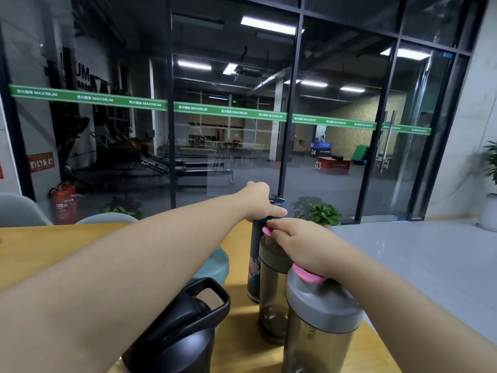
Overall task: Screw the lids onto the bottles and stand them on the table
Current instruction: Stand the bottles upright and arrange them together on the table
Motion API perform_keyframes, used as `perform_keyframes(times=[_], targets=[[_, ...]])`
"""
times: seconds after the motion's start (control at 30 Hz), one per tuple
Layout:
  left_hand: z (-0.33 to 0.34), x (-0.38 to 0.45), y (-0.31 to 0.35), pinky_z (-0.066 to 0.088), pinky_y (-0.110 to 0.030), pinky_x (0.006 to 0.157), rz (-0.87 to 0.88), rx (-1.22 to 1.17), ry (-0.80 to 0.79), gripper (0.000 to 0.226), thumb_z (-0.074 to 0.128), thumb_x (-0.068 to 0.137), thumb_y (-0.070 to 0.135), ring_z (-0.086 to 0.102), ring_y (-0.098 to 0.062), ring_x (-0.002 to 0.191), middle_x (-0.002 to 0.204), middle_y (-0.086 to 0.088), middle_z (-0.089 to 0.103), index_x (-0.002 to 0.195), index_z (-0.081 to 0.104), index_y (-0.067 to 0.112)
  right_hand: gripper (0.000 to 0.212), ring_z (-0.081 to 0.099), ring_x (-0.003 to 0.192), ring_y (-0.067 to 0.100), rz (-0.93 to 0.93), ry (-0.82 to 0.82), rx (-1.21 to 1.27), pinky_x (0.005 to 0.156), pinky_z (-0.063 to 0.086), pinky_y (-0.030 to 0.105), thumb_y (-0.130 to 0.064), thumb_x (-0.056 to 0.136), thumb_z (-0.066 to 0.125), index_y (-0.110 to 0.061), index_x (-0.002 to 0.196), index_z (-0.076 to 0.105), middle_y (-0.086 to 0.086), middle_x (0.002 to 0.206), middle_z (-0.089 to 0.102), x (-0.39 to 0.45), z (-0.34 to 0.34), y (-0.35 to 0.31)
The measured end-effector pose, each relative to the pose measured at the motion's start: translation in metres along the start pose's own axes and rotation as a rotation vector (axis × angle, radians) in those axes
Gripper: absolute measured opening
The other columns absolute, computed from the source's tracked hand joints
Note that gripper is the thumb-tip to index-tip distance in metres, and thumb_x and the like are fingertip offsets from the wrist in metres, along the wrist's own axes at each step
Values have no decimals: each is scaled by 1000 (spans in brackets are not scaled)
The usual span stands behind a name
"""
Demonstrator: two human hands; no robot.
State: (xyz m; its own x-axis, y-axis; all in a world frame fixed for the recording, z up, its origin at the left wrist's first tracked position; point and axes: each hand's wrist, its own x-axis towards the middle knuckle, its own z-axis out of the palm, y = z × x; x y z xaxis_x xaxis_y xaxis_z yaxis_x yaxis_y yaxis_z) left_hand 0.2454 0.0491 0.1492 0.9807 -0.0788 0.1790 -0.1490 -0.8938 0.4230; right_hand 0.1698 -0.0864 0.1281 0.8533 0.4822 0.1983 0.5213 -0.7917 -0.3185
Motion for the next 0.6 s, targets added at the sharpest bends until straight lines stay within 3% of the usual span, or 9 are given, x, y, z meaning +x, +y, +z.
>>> perform_keyframes(times=[0.1,0.23,0.27,0.33,0.4,0.47,0.6], targets=[[0,-1,1,38,-27,51,12,21,15,45,68,80,48,47,-22,67,87,-12,46,73,45,9,36,47,119,20,-47,44,12,101,38,33,-26,102,36,-9,121,62,0,137,50,5,4,5],[1,-4,-1,39,-29,56,6,3,38,52,68,77,53,48,-24,70,87,-9,48,80,48,5,32,49,102,26,-29,71,13,88,41,34,-30,100,38,-15,108,65,8,116,55,10,8,12],[1,-4,-2,41,-30,60,15,2,35,53,67,78,54,53,-26,76,94,-10,52,87,52,3,29,49,99,25,-20,73,23,84,39,32,-29,100,38,-16,108,63,8,112,54,9,7,11],[0,-8,-4,45,-33,79,41,-14,34,60,62,82,53,58,-29,106,125,-14,55,119,55,6,29,48,100,22,-19,89,33,84,38,31,-29,99,39,-19,118,58,8,115,52,7,6,9],[-3,-14,-6,39,-33,99,61,-25,27,71,55,88,51,45,-26,129,148,-9,40,144,36,11,35,47,113,23,6,113,13,95,39,35,-33,98,41,-20,128,54,8,124,51,3,2,5],[-8,-22,-10,34,-34,105,64,-30,25,69,48,94,48,38,-24,136,153,-7,35,149,27,13,35,46,119,25,30,124,-5,100,39,38,-35,98,42,-18,124,58,8,124,52,-2,-1,0],[-21,-43,-16,35,-34,104,28,-22,37,58,41,98,43,42,-25,133,152,-9,36,147,29,13,37,60,98,23,54,118,63,86,47,36,-35,97,44,-9,100,71,9,104,65,-11,-6,-8]])
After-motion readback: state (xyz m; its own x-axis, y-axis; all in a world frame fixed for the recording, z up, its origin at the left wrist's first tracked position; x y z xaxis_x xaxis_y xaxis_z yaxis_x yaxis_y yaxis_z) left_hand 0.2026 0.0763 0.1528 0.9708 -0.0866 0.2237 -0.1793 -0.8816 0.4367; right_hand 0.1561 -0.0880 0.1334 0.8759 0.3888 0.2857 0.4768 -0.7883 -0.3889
